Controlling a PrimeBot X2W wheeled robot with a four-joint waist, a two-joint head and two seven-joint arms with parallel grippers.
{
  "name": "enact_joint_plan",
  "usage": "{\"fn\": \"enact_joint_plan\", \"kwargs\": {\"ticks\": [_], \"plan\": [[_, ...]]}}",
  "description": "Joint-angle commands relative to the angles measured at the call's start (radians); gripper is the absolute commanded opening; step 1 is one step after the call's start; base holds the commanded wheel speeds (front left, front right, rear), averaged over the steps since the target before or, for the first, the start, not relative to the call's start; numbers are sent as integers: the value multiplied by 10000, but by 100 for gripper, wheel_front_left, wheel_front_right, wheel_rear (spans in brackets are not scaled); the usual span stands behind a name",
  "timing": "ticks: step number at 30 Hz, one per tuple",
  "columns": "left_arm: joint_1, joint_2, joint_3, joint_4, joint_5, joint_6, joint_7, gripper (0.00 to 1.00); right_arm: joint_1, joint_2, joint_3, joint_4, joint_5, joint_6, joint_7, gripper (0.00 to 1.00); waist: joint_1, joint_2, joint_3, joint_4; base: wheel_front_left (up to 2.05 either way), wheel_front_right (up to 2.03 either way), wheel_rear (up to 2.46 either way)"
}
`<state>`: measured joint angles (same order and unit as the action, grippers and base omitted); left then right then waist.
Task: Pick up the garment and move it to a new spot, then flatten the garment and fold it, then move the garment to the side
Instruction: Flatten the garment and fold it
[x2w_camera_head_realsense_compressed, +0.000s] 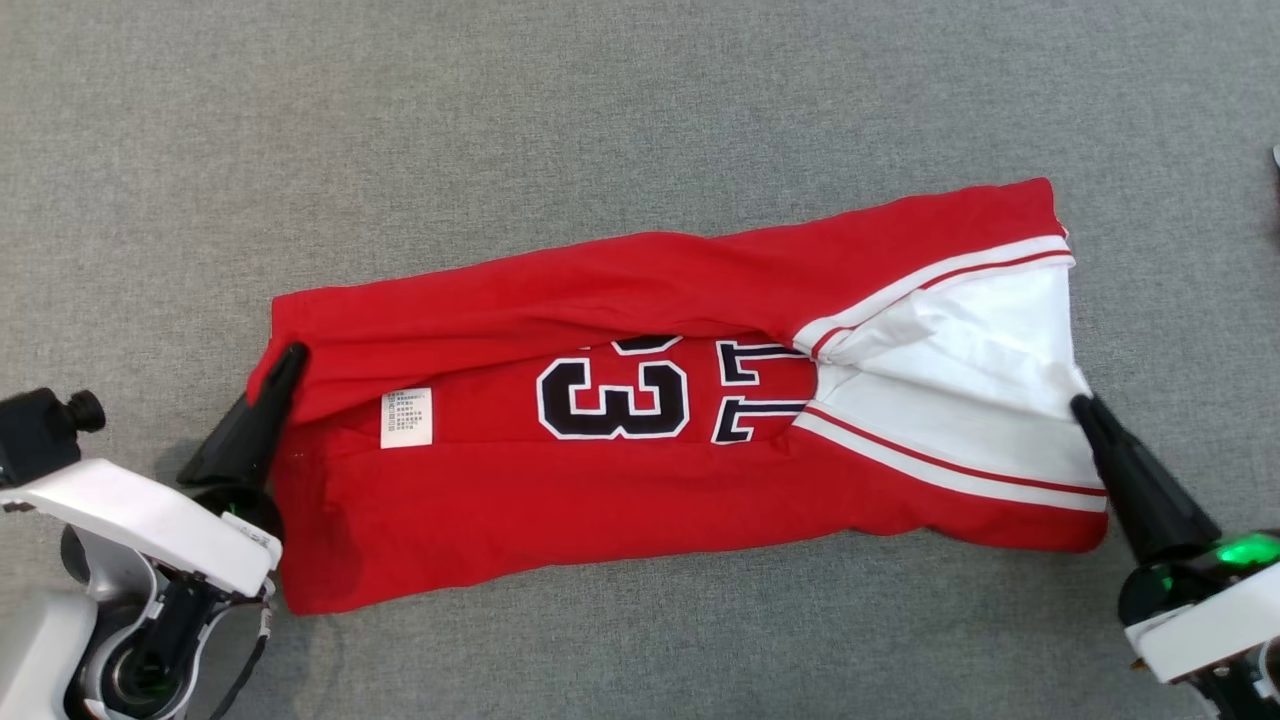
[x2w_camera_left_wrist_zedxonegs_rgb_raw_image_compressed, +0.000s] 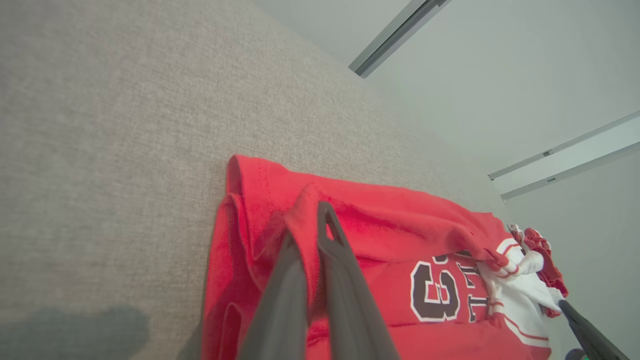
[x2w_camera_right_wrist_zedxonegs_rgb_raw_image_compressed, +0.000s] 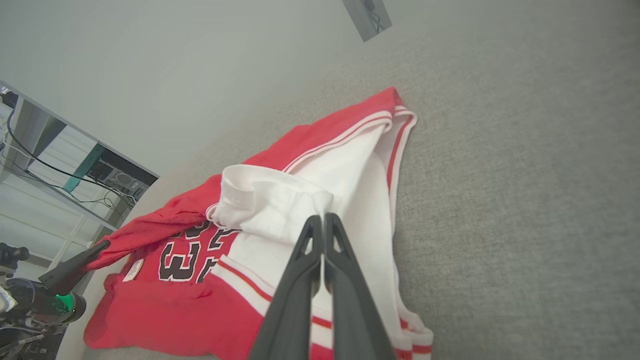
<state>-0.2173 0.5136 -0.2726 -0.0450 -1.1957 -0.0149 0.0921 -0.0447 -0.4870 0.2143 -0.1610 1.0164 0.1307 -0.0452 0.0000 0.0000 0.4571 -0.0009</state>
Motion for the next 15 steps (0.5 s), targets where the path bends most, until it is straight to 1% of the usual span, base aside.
{"fn": "enact_joint_plan", "kwargs": {"ticks": [1, 2, 3, 4, 5, 6, 8, 10, 12, 15], "plan": [[89, -64, -22, 187, -111, 45, 27, 0, 97, 210, -40, 143, -206, -1, 162, 0, 0, 0, 7, -29, 0, 0, 0], [98, -94, -66, 307, -118, 24, 22, 17, 115, 378, -37, 275, -355, -1, 233, 0, 0, 0, 10, -37, 0, 0, 0], [107, -134, -115, 452, -109, 1, 22, 54, 111, 526, -57, 380, -535, -3, 268, 9, 0, 0, 13, -41, 0, 0, 0], [96, -183, -130, 581, -53, 1, -59, 100, 103, 655, -68, 478, -697, -1, 341, 45, 0, 0, 10, -46, 0, 0, 0], [70, -226, -133, 685, 65, -2, -183, 100, 51, 773, -121, 612, -930, -3, 308, 100, 0, 0, 5, -56, 0, 0, 0], [76, -396, -99, 839, 318, 58, -614, 100, -59, 979, -224, 794, -1425, -1, 233, 100, 0, 0, -23, -80, 0, 0, 0], [107, -486, -59, 963, 806, 286, -1225, 100, -162, 1182, -462, 879, -1903, -3, 44, 100, 0, 0, -77, -88, 0, 0, 0], [190, -727, 15, 964, 1247, 566, -1908, 100, -200, 1379, -803, 901, -2409, -3, -210, 100, 0, 0, -174, -84, 0, 0, 0], [249, -908, 107, 885, 1695, 911, -2604, 100, -292, 1597, -1218, 880, -2963, -3, -524, 100, 0, 0, -285, -69, 0, 0, 0], [235, -1108, 219, 655, 2510, 1454, -3236, 100, -437, 2008, -2011, 809, -3940, -3, -1010, 100, 0, 0, -465, -12, 0, 0, 0]]}}
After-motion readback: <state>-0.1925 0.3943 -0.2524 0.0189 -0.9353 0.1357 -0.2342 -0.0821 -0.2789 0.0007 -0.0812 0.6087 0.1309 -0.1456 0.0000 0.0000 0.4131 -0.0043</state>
